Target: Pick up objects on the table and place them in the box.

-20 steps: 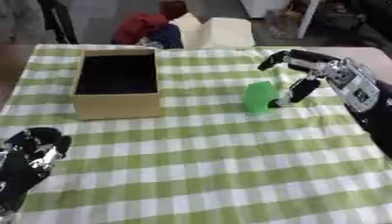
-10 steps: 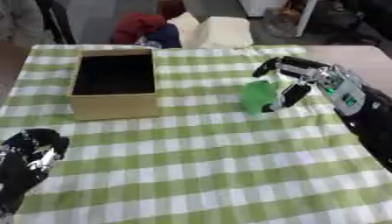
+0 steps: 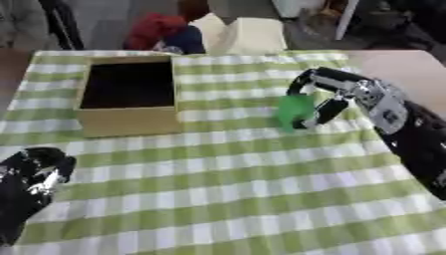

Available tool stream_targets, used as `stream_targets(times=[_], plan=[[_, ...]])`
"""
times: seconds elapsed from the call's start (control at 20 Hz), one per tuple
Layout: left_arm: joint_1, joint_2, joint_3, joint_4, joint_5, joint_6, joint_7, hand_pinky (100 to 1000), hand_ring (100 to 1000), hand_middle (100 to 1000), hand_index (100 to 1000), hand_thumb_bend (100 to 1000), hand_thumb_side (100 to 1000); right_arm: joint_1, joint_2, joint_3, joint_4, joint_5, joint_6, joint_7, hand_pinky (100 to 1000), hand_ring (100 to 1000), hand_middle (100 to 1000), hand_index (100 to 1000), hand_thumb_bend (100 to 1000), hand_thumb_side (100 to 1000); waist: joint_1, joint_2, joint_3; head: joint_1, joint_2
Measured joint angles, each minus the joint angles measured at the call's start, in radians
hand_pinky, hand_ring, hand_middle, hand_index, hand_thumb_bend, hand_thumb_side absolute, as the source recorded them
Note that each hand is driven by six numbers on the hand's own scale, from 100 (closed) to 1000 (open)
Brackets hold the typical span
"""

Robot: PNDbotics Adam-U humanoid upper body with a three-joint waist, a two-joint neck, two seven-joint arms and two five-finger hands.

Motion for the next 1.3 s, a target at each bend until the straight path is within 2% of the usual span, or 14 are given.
stream_targets(times=[0.2,0.65,0.95,1.3], plan=[[0.0,0.0,0.0,0.0,0.0,0.0,0.0,542,681,589,633,499,261,0.003,0.0,0.0,-0.002,0.005,-0.006,-0.026,849,665,386,509,563,169,-0.003,0.0,0.001,-0.001,0.0],[0.0,0.0,0.0,0.0,0.0,0.0,0.0,542,681,588,633,501,261,-0.01,-0.011,0.002,-0.125,-0.029,-0.011,-0.057,843,647,366,506,566,147,-0.008,0.0,0.001,-0.001,0.0],[0.0,0.0,-0.003,0.0,0.0,0.0,0.001,541,681,588,633,502,260,-0.069,-0.015,0.022,-0.197,-0.058,-0.013,-0.04,844,647,367,508,563,145,-0.009,-0.006,0.006,-0.001,0.0],[0.0,0.0,-0.006,0.0,0.0,0.0,0.0,540,681,588,633,503,261,-0.162,0.01,0.048,-0.21,-0.067,-0.023,-0.012,845,648,370,511,562,148,-0.008,-0.006,0.024,-0.001,-0.001]])
